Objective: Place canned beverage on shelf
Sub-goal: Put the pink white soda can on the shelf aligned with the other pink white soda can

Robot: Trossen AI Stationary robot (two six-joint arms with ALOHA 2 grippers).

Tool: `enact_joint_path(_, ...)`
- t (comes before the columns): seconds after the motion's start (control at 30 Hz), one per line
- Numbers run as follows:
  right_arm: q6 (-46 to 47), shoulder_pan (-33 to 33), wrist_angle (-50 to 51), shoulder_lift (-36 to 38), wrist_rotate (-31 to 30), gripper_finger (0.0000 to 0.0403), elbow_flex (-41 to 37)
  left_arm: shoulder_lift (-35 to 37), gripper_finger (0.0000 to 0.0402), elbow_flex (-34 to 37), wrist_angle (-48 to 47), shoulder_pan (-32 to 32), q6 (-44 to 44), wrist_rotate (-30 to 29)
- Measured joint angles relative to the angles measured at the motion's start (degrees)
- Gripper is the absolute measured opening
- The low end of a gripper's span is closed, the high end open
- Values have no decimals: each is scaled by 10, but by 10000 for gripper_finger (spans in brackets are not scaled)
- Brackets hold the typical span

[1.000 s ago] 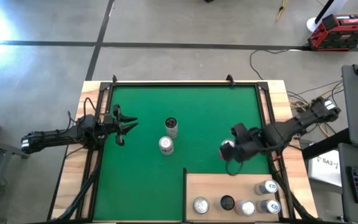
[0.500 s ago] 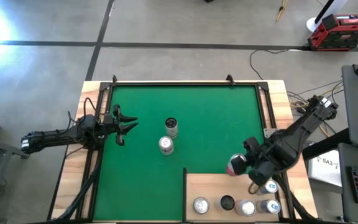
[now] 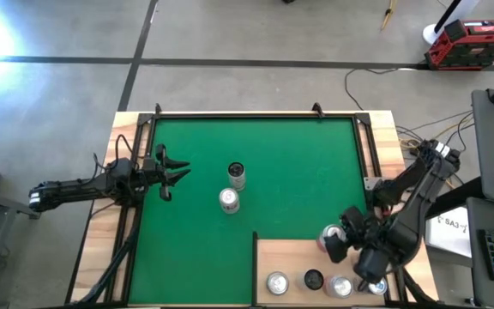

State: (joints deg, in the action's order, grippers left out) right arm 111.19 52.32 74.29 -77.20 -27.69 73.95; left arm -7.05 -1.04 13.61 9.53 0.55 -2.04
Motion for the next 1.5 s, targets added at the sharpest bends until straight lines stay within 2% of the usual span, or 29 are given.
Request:
enact_joint_path(0.27,1,30,40,-62,-1,287,60,0,88,0,0,0,0,0)
enact_joint_path(0.6,65,67,78,-113,-10,287,111,0,88,0,0,0,0,0)
enact_joint_path(1.5,168,74,77,-130,12,287,115,0,88,0,0,0,0,0)
